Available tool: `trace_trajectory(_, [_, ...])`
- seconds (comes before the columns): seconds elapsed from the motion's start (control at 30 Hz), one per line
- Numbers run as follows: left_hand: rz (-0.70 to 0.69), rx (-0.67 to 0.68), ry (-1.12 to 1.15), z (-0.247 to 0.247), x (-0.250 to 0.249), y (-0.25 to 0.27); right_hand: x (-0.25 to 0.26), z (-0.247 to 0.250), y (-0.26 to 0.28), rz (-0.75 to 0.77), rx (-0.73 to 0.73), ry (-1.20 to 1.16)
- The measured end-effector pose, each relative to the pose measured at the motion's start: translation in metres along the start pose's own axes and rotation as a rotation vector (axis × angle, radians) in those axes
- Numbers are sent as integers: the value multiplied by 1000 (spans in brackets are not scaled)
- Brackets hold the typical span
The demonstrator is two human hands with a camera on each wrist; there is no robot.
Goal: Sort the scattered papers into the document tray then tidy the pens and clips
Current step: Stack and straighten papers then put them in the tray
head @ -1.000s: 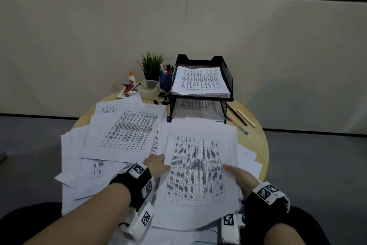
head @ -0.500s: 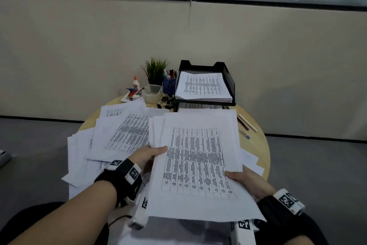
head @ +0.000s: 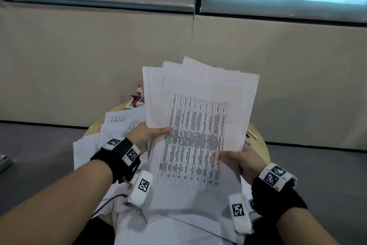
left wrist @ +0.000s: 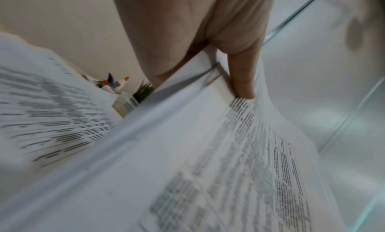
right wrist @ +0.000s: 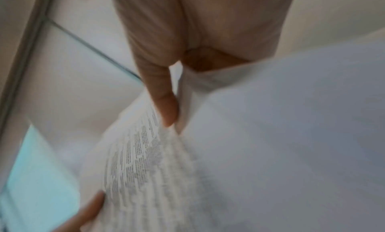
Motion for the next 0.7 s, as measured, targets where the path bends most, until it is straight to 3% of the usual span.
trace_trajectory(0.17, [-163, -52, -44, -18, -43, 2, 45, -3, -20, 121, -107, -76])
trace_trajectory(0.3, [-191, -183, -17, -17, -55, -6, 60, -6, -31, 192, -207, -93])
trace_trajectory(0.4, [-165, -219, -68, -15, -49, -13, 63, -12, -33, 233, -179, -53])
trace_trajectory(0.57, [-149, -159, -126, -24, -24, -9, 47, -20, -38, 239, -137, -22])
trace_trajectory(0.7, [-166, -235, -62, -18, -16, -13, 41, -28, -39, 249, -142, 9])
Point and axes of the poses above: each hand's wrist, its own y-axis away from the middle knuckle, its own z-axis out of the back of the hand, x = y × z, the point moved 5 cm from there along -y, towards the middle knuckle, and after that the axes turned 9 degrees about z, right-handed, at the moved point
